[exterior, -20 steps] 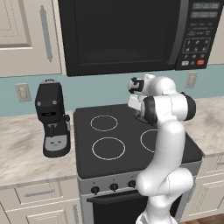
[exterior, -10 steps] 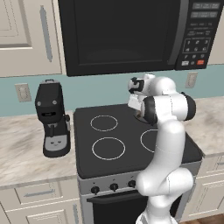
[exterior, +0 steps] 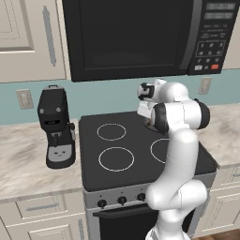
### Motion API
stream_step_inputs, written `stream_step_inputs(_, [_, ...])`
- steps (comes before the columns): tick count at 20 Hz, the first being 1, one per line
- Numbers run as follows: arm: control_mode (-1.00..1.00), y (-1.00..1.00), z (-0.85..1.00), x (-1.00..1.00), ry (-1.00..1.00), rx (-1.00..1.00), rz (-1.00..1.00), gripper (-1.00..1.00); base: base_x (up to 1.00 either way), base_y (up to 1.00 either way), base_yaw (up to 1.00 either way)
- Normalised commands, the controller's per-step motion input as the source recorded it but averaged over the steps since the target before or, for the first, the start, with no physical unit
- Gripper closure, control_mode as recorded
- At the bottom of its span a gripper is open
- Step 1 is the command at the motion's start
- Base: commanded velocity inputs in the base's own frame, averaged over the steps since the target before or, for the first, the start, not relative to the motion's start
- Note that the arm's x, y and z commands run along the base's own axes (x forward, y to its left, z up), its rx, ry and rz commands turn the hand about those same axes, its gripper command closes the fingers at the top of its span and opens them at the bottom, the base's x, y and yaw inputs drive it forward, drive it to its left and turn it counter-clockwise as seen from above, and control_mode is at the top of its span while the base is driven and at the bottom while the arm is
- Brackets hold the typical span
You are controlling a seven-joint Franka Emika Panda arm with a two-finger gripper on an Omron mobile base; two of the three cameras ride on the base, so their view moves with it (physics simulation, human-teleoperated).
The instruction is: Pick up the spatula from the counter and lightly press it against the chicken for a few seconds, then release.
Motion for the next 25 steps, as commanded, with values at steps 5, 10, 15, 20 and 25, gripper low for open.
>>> stream_step_inputs(5, [-1.0,0.45,0.0,-0.85,-0.42,-0.23,0.0,1.0,0.0,0.0,0.0])
stream_step_inputs(10, [-1.0,0.65,0.0,-0.93,-0.46,-0.31,0.0,1.0,0.0,0.0,0.0])
stream_step_inputs(15, [-1.0,0.51,0.0,-0.76,-0.42,-0.24,0.0,1.0,0.0,0.0,0.0])
stream_step_inputs(20, [-1.0,0.29,0.0,-0.51,-0.3,-0.15,0.0,1.0,0.0,0.0,0.0])
stream_step_inputs(25, [-1.0,0.16,0.0,-0.34,-0.19,-0.11,0.0,1.0,0.0,0.0,0.0])
